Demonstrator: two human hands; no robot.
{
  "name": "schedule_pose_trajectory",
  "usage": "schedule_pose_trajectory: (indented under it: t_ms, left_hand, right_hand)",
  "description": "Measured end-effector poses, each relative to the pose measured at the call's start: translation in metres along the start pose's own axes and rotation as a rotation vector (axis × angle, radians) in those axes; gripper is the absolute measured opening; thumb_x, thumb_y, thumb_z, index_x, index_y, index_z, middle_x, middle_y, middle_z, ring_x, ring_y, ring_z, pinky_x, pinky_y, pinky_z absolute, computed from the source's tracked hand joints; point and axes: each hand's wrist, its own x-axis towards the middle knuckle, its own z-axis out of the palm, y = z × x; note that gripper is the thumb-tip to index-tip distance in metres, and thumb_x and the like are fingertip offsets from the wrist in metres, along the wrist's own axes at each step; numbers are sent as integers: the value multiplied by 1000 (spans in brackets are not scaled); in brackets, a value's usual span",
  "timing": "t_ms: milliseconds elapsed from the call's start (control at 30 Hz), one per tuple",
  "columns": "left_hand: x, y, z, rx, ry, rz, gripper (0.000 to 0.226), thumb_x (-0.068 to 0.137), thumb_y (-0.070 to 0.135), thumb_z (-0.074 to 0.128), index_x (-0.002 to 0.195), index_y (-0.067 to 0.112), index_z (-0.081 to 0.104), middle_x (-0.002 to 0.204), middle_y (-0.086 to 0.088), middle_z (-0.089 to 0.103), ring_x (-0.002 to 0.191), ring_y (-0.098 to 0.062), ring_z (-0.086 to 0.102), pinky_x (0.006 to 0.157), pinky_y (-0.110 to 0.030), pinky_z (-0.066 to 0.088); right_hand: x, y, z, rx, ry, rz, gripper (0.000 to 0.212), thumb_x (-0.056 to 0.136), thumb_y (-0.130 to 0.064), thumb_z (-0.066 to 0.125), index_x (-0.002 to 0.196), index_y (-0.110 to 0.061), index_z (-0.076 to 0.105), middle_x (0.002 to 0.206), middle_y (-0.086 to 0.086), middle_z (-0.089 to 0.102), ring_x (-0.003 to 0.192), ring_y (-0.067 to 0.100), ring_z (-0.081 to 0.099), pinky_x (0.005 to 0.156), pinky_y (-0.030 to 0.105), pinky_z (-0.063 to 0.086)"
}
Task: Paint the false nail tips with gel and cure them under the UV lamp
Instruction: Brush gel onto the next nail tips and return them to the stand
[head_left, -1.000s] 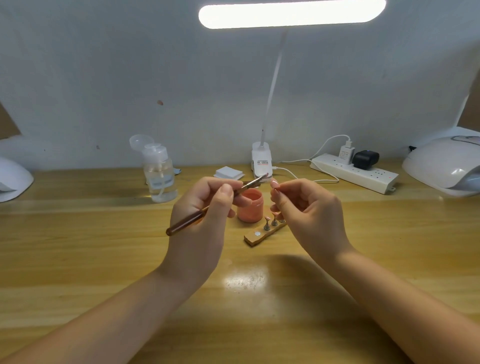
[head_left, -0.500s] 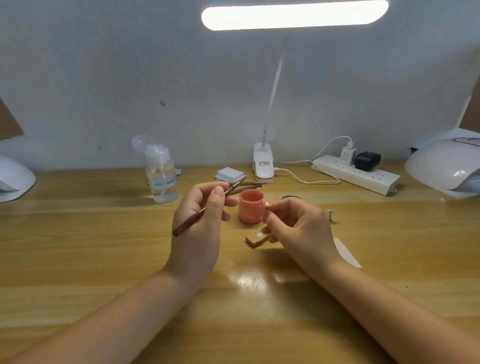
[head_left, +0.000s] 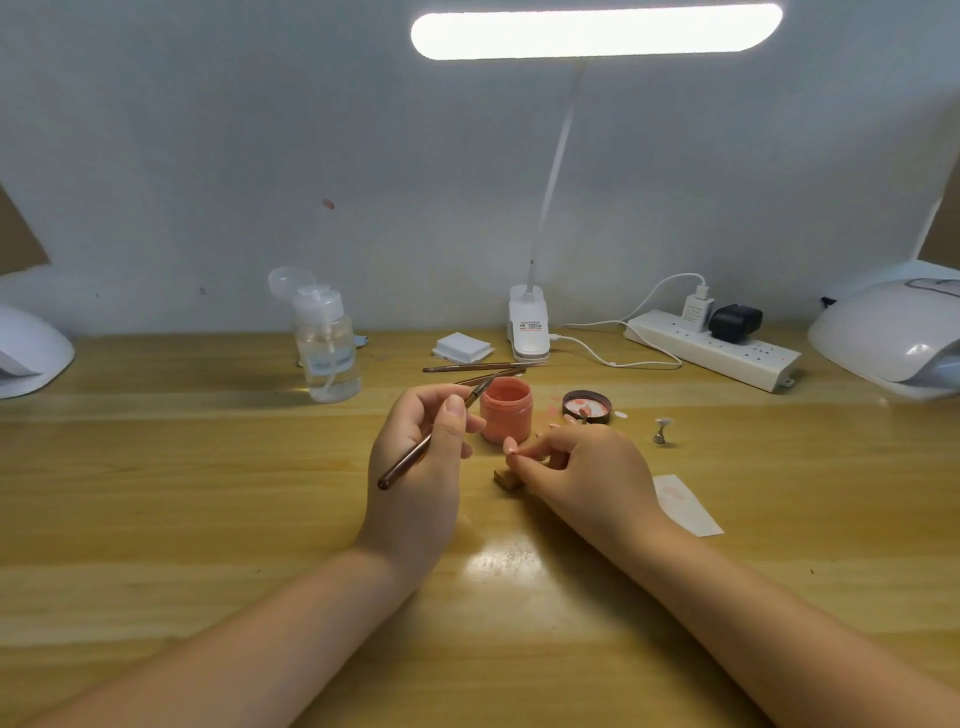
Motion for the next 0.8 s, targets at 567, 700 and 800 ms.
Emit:
schedule_pose_trajectory:
  t_ms: [567,700,800]
  left_hand:
    - [2,-2,-3,36,-23,-27,13,100,19,49,98,22,62,79,7,67,68,-4,59,65,-15,48]
    - [-1,0,-1,102,-125,7,12,99,21,51,92,26,60,80,6,64,74,-8,60,68,-19,50]
    - [-3,0,-1,165,-181,68,13,99,23,52,89,26,58,78,9,60,79,-6,58,71,-14,45]
  right_hand:
    - [10,8,-50,-237,-53,8,25,80,-39,64,66,-20,70,62,-2,64,64,18,58,53,31,44]
    - [25,33,-66,-485,-189,154,19,78,-46,60,82,-29,68,80,-8,63,79,15,58,60,26,48]
    - [26,43,-53,-450,-281,208,31,81,-52,58,106,-35,64,97,-8,62,92,15,58,74,34,55]
